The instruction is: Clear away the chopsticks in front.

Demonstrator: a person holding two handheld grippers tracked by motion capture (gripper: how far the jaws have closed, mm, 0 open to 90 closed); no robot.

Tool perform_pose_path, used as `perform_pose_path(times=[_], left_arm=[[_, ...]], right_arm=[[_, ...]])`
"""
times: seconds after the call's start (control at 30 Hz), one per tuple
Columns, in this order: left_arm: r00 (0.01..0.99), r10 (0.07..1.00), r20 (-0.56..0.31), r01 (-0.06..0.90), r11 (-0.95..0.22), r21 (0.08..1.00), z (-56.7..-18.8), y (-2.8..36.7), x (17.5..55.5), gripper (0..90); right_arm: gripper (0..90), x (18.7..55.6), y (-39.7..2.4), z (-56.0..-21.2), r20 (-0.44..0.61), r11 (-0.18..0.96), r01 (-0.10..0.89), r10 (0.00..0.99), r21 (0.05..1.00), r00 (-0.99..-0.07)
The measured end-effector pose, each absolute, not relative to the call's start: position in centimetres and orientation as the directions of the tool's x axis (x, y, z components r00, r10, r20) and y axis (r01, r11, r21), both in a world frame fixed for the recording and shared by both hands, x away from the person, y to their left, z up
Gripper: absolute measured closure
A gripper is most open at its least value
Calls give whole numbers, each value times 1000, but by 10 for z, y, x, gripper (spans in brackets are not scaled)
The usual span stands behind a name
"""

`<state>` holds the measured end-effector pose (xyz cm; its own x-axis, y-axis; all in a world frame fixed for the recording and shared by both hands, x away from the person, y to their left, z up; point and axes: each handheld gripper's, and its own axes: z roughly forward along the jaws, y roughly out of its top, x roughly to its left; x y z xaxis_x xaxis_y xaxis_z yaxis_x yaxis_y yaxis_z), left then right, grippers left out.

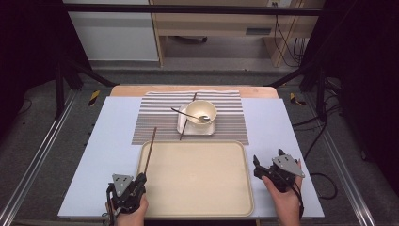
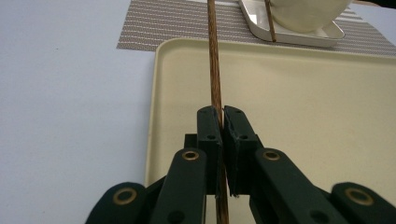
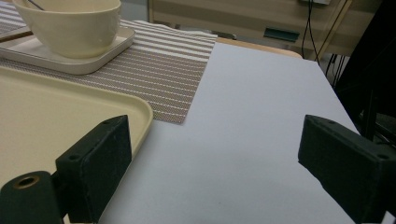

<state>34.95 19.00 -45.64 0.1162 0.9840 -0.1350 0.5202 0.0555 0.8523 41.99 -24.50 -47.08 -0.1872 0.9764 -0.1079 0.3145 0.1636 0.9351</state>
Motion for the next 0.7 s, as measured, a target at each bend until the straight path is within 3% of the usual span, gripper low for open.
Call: perform_pose_path(times=[0.7], left_arm=[[82, 980, -183, 522, 114, 845, -472, 198, 326, 858]], right_arm=[[101, 420, -246, -471, -105, 161, 318, 977, 934, -186]])
